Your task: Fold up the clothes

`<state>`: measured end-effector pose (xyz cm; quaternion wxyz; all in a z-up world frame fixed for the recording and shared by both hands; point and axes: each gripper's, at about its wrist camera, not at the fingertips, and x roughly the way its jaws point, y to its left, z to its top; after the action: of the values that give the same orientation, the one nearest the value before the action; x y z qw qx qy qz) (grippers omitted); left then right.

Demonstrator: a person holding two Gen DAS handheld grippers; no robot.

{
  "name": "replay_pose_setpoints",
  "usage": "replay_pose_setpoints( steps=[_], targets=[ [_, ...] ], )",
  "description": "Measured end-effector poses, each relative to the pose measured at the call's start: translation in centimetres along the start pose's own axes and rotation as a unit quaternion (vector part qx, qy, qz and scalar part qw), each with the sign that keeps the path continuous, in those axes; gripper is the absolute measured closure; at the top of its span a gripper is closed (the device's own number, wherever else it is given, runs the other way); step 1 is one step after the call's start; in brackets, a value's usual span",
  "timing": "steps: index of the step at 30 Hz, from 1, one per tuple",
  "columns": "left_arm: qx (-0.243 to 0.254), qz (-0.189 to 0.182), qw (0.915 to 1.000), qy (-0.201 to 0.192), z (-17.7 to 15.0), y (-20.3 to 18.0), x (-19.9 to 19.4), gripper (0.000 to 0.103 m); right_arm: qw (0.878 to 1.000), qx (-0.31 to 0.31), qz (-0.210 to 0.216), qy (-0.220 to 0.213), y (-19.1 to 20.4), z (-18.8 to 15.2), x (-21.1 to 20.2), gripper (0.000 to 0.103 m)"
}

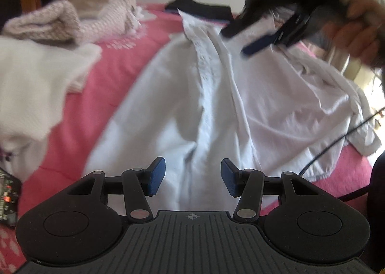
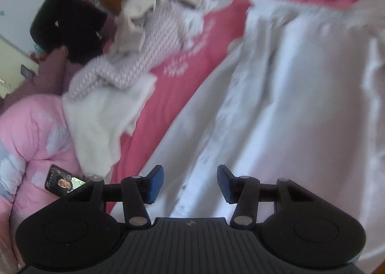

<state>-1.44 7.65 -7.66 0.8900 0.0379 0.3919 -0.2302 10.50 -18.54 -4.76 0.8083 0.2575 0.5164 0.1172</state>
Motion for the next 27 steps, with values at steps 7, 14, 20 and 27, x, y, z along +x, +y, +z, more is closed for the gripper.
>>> replay_pose_setpoints(
  steps=[7,14,20,27],
  targets=[
    [0.032,0.052,0.9979,0.021,-0.3,1.9,1.3,0.050,0.989,0.115,0.093,-0.010,-3.9,-0.3,3.8,0.051],
    [0.052,0.110,0.9909,0.057,-0.4,3.1,4.4,0.055,0.973,0.197,0.121,-0.024,-8.1,-2.0,4.9,0.050],
    [0.028,0.151,0.9880,0.021,2.5,4.0,3.2,0.100,0.969,0.208,0.124,-0.054,-9.2,-1.7,4.4,0.050],
    [0.029,0.286,0.9518,-0.107,12.1,8.1,0.1,0.102,0.966,0.214,0.133,-0.058,-9.1,-1.9,4.4,0.050]
  ],
)
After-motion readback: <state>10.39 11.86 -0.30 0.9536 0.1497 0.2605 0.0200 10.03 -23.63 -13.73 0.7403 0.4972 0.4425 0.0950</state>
